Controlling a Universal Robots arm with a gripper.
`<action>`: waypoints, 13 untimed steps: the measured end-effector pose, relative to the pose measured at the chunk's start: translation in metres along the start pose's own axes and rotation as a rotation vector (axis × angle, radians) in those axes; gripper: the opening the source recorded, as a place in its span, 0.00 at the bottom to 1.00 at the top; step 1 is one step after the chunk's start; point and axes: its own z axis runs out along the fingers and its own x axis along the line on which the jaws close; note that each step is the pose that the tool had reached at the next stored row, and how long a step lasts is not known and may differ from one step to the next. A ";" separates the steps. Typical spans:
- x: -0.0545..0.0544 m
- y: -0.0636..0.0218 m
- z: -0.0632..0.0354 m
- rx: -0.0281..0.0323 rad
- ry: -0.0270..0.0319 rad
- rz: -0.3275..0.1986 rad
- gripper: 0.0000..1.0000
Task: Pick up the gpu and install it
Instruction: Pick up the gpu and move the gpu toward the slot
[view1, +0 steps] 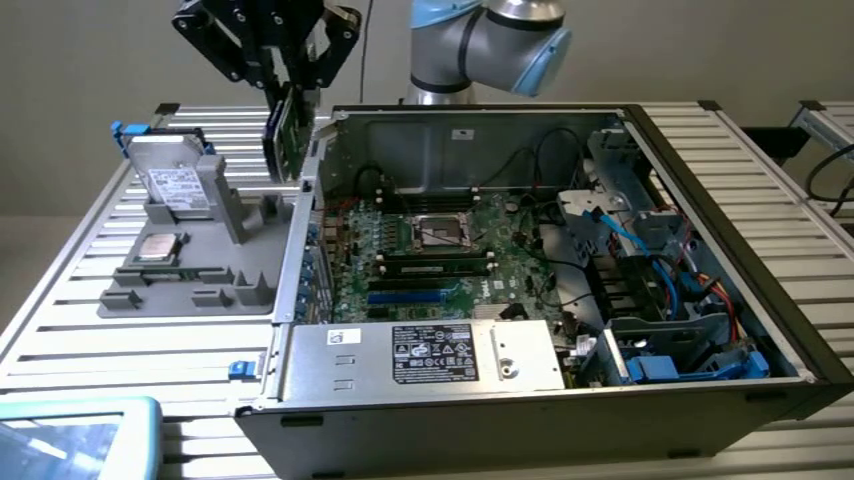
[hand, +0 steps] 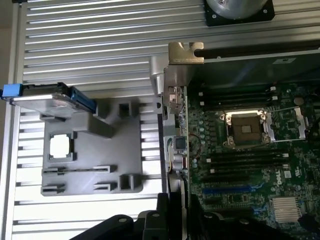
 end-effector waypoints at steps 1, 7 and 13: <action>-0.005 -0.0005 -0.0003 0.0000 0.0000 0.000 0.27; -0.032 -0.0033 -0.0018 0.0000 0.0001 0.000 0.27; -0.060 -0.0057 -0.0032 0.0000 0.0003 0.000 0.27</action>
